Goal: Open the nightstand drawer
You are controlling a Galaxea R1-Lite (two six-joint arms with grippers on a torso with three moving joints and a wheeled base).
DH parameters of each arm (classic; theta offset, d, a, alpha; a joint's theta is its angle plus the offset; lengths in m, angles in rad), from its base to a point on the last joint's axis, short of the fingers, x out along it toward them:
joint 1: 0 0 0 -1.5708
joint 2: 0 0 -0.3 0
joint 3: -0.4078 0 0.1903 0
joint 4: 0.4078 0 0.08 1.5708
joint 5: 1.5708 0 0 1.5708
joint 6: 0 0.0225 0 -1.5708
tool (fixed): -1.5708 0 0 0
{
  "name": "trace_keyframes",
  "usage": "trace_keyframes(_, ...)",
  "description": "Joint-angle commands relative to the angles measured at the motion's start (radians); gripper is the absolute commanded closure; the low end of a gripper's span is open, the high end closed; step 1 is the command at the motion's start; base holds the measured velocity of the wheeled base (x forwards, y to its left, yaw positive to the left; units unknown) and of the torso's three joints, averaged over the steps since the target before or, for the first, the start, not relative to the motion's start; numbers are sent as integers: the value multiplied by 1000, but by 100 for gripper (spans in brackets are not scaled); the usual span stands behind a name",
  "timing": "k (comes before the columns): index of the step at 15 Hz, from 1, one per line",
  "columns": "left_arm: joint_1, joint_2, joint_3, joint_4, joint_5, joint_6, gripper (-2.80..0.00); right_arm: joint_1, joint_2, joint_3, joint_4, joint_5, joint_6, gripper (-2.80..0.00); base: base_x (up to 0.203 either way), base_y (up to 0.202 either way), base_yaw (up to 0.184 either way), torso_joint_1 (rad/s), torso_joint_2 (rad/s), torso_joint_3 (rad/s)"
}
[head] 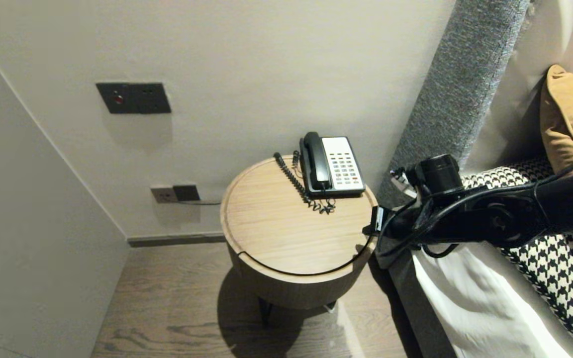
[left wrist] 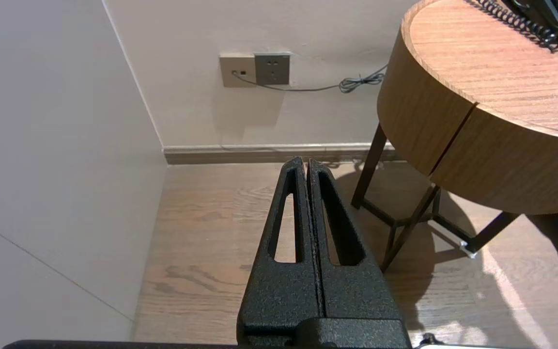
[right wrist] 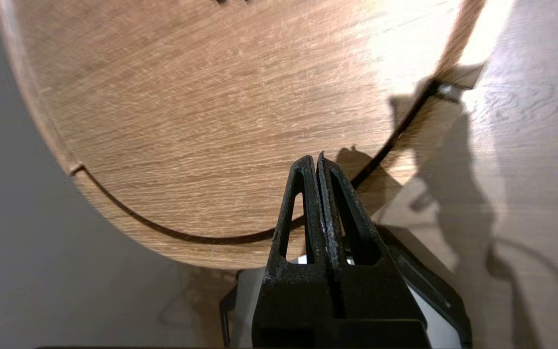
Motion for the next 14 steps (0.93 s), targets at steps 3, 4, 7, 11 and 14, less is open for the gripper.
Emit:
trace_keyframes(3,1,1,0,-1,0,-1,0,11,25,-8,-2,2,9,0,0,0,0,0,0,0)
trace_keyframes(4,0,1,0,-1,0,-1,0,11,28,-8,-2,2,8,0,0,0,0,0,0,0)
trace_keyframes(7,0,1,0,0,0,-1,0,12,50,1,-2,3,9,0,0,0,0,0,0,0)
trace_keyframes(11,1,1,0,-1,0,-1,0,12,54,35,-2,2,9,0,0,0,0,0,0,0)
trace_keyframes(14,-1,1,0,0,0,-1,0,13,43,75,-6,2,9,0,0,0,0,0,0,0)
